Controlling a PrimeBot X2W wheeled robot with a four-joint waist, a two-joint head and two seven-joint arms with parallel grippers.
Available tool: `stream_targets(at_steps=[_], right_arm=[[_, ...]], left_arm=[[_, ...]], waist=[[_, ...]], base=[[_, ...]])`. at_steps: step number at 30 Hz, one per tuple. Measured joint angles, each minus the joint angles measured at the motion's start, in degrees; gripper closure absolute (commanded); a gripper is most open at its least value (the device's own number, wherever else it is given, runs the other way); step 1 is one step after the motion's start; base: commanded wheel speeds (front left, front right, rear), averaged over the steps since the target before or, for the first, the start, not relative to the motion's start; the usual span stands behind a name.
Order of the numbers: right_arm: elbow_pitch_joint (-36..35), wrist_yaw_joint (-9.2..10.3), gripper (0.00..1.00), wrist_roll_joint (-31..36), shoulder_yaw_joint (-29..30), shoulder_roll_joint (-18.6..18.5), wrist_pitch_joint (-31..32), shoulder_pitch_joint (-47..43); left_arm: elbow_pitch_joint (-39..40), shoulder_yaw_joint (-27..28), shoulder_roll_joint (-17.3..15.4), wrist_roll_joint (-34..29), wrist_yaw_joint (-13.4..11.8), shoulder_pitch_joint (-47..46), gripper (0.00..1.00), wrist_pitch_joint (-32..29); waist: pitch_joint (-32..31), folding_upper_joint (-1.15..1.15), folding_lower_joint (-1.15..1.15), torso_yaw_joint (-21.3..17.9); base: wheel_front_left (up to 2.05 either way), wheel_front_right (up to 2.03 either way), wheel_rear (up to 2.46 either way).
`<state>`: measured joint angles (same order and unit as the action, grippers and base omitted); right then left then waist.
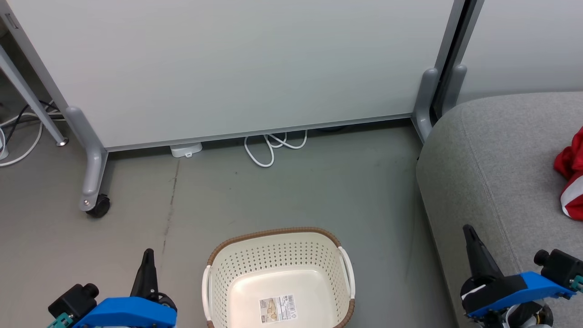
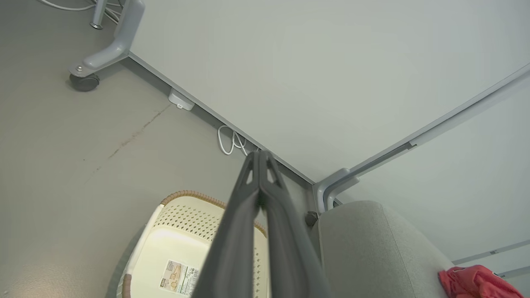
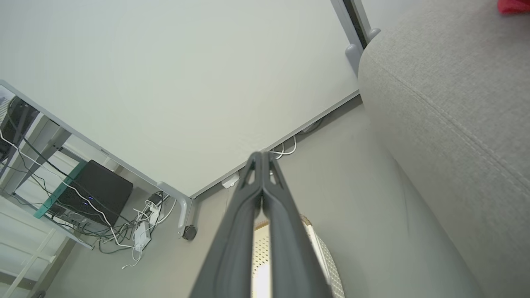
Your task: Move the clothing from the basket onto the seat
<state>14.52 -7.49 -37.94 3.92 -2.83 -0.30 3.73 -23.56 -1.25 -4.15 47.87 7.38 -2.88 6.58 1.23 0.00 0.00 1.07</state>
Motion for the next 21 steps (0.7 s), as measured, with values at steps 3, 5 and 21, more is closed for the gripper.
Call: stream_targets(at_steps=[3,5,21], right_arm=[[0.0,0.00,1.00,-2.5,0.1,0.0,0.3,0.0],[0.0,0.01,1.00,-4.2,0.2,0.0,0.5,0.1],[-0.1,0.01,1.00,-16.3,0.7,0.0,2.0,0.5]], left_arm=[[0.5,0.4,0.1,2.0,0.0,-0.4,1.00,-0.6],[0.8,0.6,0.1,3.4,0.0,-0.5,1.00,-1.0],[2.9,2.3,0.4,13.4,0.0,-0.9,1.00,-4.0]], waist=[[0.0,0.00,0.00,0.0],[-0.1,0.00,0.00,-0.1],[-0.2,0.00,0.00,-0.2]], base=[[0.00,0.00,0.00],[0.00,0.00,0.00],[0.00,0.00,0.00]])
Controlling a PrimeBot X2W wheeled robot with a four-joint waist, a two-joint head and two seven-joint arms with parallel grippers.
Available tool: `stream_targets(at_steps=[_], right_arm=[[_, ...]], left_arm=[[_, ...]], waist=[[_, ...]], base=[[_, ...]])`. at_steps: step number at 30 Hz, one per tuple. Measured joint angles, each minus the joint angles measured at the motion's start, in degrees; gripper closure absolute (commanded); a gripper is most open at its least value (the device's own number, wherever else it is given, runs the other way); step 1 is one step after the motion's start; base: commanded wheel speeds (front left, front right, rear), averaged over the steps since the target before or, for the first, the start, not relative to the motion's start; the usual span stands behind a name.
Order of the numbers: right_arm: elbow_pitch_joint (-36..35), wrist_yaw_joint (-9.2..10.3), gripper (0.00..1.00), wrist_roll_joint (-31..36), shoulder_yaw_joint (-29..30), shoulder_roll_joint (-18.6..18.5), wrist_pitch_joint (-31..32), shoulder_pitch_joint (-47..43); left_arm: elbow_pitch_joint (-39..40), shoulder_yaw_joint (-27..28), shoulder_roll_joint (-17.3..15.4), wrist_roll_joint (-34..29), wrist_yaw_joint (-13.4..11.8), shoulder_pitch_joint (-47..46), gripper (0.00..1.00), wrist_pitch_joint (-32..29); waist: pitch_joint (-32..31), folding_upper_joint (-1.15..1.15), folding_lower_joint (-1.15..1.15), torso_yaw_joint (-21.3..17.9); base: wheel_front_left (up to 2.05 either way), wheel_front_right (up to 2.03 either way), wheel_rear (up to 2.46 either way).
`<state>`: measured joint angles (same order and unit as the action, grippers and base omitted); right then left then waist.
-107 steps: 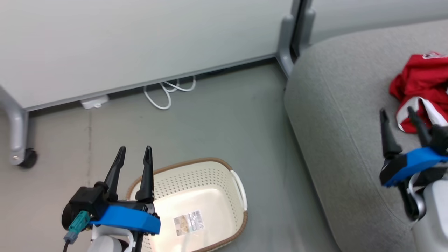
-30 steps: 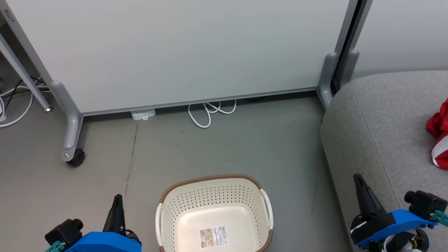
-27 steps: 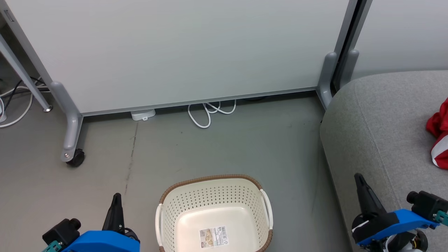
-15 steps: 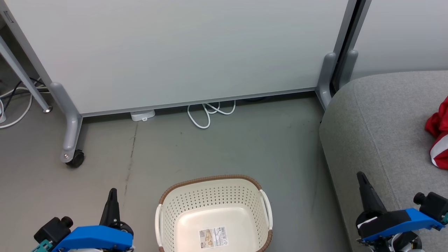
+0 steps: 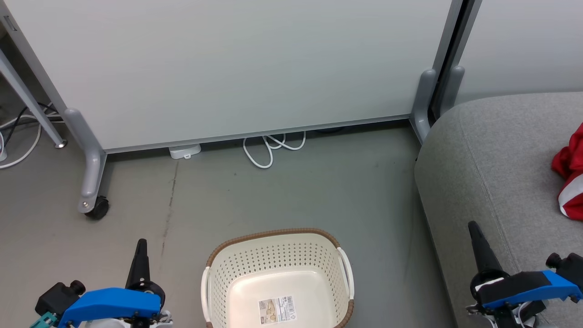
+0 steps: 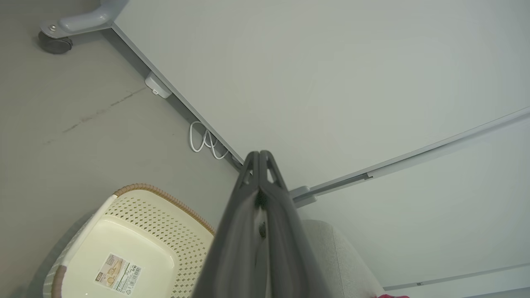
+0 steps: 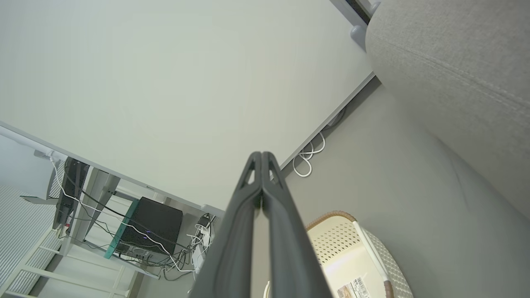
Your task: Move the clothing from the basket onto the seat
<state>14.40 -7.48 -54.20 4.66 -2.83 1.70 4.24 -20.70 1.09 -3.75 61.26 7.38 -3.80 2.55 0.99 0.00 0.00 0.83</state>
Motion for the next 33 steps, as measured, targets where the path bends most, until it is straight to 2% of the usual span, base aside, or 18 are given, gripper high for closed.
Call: stream_targets(at_steps=[33], right_arm=[[-0.2,0.00,1.00,-20.1,1.0,0.0,2.5,0.9]], left_arm=[[3.5,2.8,0.5,16.3,0.0,-1.1,1.00,-4.8]], waist=[[-0.4,0.00,0.00,-0.4]], base=[[0.00,0.00,0.00]])
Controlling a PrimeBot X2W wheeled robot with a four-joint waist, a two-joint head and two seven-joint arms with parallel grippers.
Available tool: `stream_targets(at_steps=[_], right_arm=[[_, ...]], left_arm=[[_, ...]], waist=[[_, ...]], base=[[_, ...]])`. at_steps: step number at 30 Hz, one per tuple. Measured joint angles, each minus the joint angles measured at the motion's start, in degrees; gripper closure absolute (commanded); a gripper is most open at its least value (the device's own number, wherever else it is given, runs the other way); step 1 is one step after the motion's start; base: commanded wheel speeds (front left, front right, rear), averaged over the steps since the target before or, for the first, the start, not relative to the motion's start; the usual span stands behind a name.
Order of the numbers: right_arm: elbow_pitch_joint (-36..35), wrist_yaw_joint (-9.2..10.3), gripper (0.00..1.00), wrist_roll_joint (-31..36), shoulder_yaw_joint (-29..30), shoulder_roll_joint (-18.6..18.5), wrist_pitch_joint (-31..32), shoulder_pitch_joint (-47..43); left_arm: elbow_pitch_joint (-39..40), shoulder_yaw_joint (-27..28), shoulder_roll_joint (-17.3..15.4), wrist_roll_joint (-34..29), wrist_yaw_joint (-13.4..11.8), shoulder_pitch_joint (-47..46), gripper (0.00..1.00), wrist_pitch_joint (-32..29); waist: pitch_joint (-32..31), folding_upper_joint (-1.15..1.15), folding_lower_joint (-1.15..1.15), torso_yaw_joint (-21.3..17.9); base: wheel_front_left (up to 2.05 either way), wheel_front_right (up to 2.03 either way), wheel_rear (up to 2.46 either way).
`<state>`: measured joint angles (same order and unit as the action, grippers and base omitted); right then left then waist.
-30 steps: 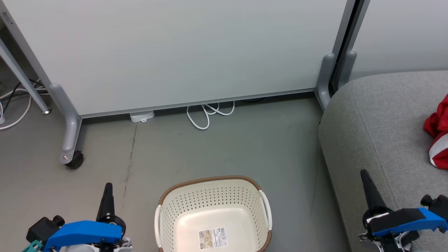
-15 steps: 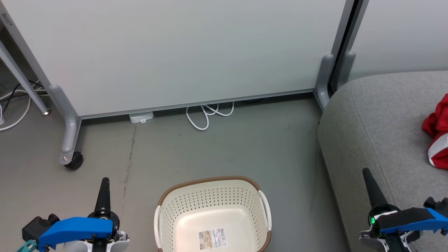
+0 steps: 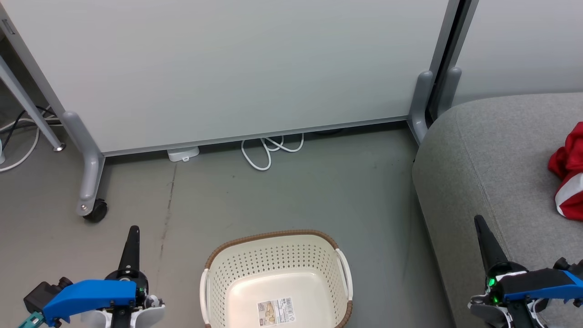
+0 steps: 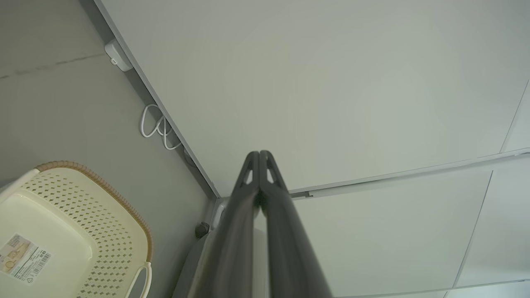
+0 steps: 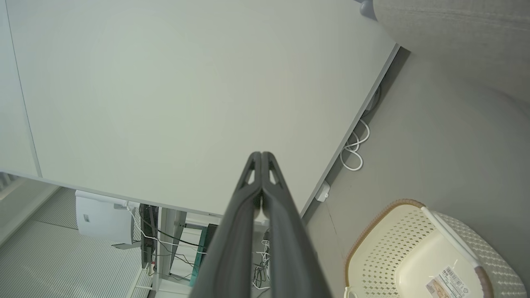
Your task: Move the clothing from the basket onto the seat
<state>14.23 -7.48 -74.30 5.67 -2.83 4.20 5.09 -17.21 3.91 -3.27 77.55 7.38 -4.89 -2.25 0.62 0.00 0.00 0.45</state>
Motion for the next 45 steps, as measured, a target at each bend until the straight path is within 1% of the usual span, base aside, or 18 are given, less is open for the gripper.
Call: stream_targets(at_steps=[38,45], right_arm=[[-0.1,0.00,1.00,-17.3,0.8,0.0,2.2,0.7],[-0.1,0.00,1.00,-18.0,0.8,0.0,2.3,0.7]], left_arm=[[3.0,2.5,0.4,14.1,0.0,-0.9,1.00,-4.2],[3.1,2.6,0.4,14.8,0.0,-1.1,1.00,-4.3]], waist=[[-0.4,0.00,0.00,-0.4],[-0.4,0.00,0.00,-0.5]], base=[[0.00,0.00,0.00],[0.00,0.00,0.00]])
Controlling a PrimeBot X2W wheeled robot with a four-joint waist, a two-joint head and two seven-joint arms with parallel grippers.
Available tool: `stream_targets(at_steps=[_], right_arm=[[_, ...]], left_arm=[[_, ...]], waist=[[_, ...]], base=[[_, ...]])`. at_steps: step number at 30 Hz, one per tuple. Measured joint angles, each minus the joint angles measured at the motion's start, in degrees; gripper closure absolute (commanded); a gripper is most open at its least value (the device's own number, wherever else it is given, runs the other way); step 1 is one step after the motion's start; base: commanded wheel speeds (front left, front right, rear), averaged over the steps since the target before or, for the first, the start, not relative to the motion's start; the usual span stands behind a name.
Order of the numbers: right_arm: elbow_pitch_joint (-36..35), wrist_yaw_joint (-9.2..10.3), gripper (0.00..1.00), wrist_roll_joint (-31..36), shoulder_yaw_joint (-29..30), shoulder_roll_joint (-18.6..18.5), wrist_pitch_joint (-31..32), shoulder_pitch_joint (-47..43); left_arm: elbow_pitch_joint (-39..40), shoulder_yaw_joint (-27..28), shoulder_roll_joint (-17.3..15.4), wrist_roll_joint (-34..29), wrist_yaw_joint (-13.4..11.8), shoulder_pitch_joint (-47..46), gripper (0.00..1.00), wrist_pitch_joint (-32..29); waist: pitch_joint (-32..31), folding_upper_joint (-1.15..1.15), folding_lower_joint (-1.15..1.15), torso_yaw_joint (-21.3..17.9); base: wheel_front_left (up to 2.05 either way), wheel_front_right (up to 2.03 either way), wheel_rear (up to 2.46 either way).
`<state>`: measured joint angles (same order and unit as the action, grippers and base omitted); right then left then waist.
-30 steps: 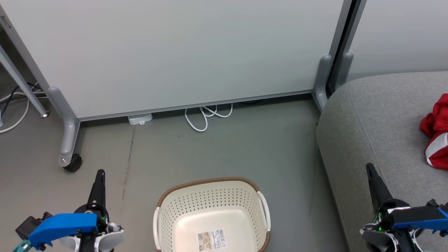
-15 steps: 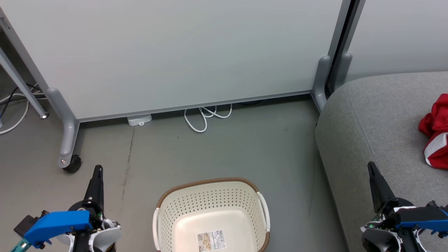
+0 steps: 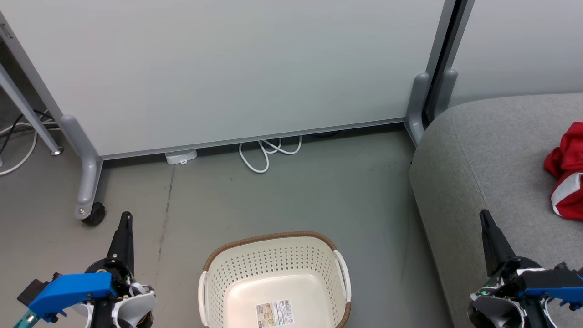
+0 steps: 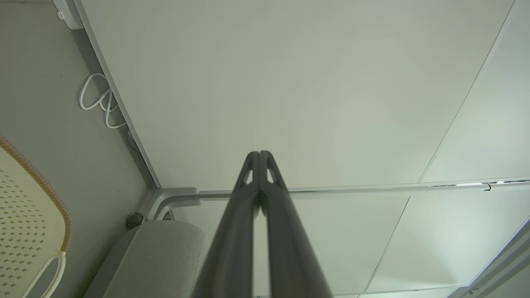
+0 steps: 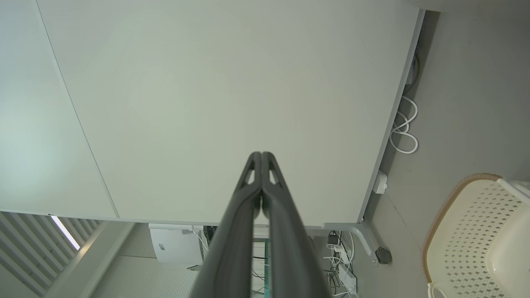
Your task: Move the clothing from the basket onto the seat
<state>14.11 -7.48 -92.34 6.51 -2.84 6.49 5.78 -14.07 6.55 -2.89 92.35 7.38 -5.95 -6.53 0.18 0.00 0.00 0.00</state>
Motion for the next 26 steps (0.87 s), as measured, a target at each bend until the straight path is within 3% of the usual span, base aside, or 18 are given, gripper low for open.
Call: stream_targets(at_steps=[26], right_arm=[[0.0,0.00,1.00,0.0,0.0,0.0,0.0,0.0]], left_arm=[[0.0,0.0,0.0,0.0,0.0,0.0,1.00,0.0]], waist=[[0.0,0.00,0.00,0.0]], base=[[0.00,0.00,0.00]])
